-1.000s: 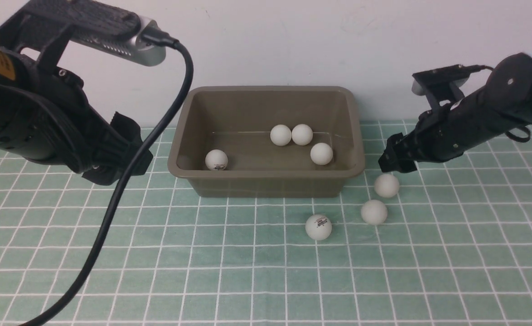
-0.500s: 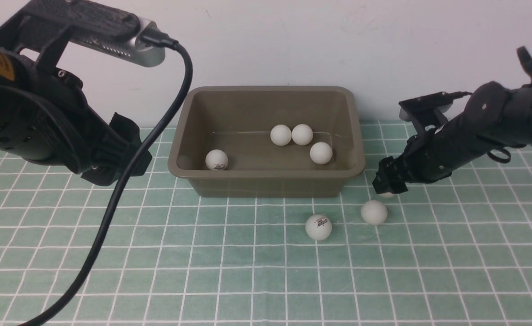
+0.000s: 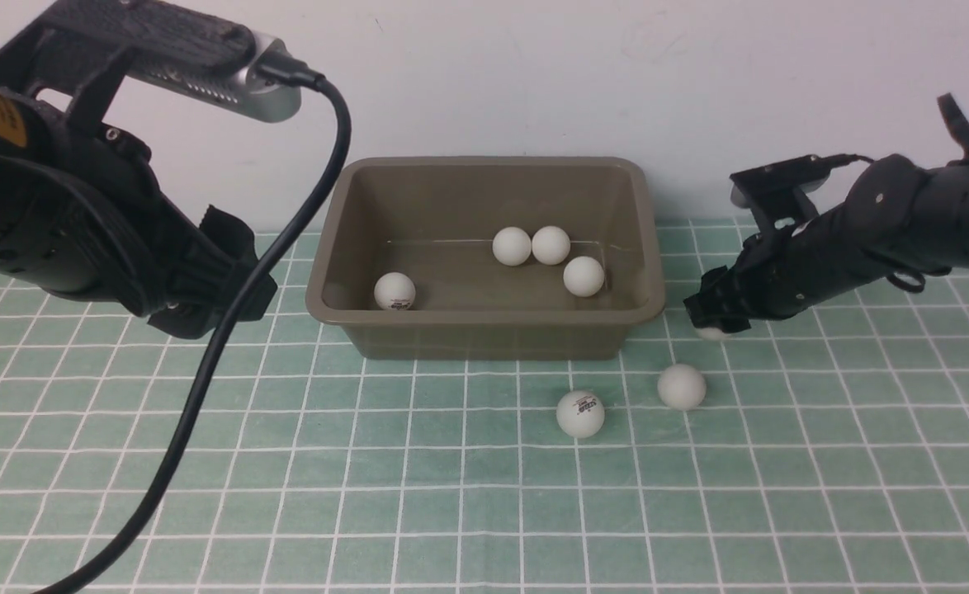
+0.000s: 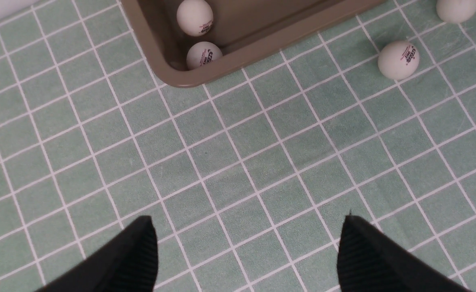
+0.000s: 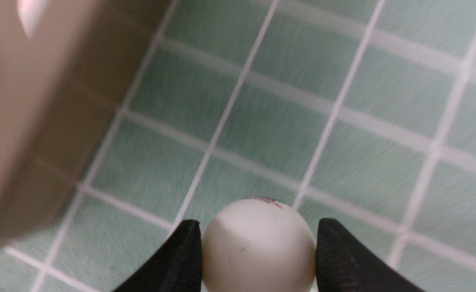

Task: Put the table tennis balls in the box on the green coffee tablecloth.
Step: 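Reach for and grasp a ping pong ball on the table, then release the ping pong ball into the bin and lift the gripper away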

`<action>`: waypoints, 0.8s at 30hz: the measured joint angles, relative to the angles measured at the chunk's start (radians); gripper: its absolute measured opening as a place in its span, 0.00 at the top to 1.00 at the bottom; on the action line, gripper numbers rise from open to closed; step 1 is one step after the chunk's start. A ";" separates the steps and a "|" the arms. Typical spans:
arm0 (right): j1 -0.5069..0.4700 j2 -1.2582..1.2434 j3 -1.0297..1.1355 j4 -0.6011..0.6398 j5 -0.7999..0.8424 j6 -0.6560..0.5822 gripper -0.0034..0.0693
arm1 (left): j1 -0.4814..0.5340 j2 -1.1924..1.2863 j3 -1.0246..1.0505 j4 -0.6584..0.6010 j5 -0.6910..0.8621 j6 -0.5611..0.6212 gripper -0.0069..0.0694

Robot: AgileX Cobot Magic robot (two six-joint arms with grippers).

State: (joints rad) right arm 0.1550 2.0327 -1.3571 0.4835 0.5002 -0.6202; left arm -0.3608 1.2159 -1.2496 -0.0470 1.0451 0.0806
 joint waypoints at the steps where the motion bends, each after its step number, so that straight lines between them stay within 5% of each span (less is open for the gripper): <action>1: -0.001 -0.018 0.001 0.000 -0.003 -0.003 0.50 | 0.000 0.000 0.000 0.000 0.000 0.000 0.21; 10: 0.014 -0.164 0.000 0.090 -0.006 -0.117 0.50 | 0.000 0.000 0.000 0.000 -0.006 0.000 0.21; 18: 0.072 -0.149 0.000 0.556 0.224 -0.657 0.50 | 0.000 0.000 0.000 -0.001 -0.014 0.000 0.21; 24: 0.078 -0.144 0.001 0.686 0.232 -0.763 0.50 | 0.000 0.000 0.000 -0.001 -0.007 0.000 0.21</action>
State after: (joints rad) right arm 0.2327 1.8883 -1.3560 1.1692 0.7323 -1.3834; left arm -0.3608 1.2159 -1.2496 -0.0480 1.0380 0.0806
